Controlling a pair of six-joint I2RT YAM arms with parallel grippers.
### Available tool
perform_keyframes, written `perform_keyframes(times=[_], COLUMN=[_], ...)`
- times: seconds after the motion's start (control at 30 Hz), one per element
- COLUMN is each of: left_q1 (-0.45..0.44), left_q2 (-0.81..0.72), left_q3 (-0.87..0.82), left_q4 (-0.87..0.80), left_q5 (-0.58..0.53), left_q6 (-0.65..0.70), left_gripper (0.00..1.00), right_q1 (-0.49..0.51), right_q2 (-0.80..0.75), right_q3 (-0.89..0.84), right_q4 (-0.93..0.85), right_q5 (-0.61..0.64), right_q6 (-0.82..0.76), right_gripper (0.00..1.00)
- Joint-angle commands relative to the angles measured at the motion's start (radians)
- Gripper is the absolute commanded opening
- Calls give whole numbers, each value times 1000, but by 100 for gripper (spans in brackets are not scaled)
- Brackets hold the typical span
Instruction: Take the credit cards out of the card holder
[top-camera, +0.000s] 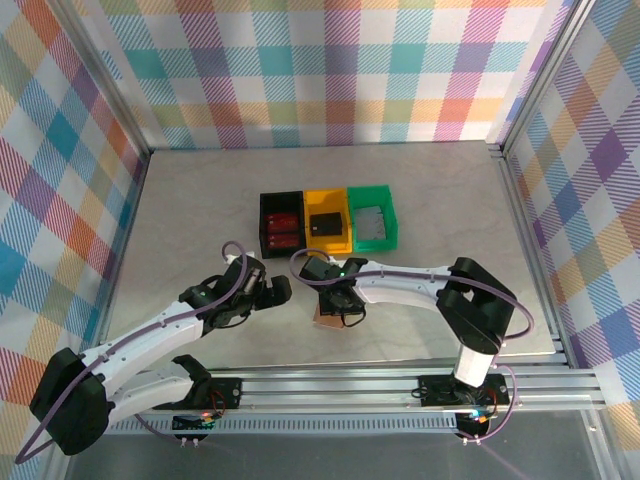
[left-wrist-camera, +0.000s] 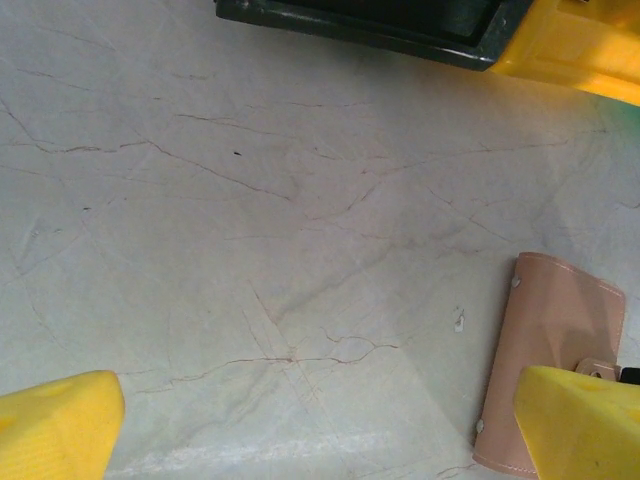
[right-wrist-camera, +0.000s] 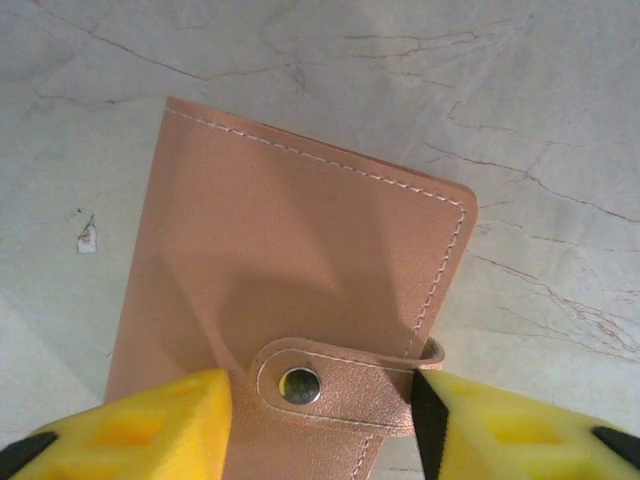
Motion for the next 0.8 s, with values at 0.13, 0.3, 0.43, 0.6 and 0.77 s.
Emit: perform_keyframes(times=[0.13, 0.3, 0.43, 0.6, 0.77], left_q1=[-22, -35, -51, -69, -105], left_q2=[1, 7, 24, 42, 73], left_q3=[6, 4, 13, 20, 17], left_q4=[7, 12, 15, 23, 44], left_q5=[3, 6, 1, -4, -10], left_q6=[8, 1, -2, -4, -23], left_gripper=[100, 100, 100, 100, 100], right_q1=[2, 3, 1, 1, -3], right_q2=[40, 43, 39, 27, 8], right_q3=[50, 40, 23, 6, -11], right_q4=[-58, -57, -50, -41, 1], right_q5=[43, 42, 36, 32, -2], right_q6=[20, 29, 38, 47, 29], right_gripper=[41, 35, 29, 18, 6])
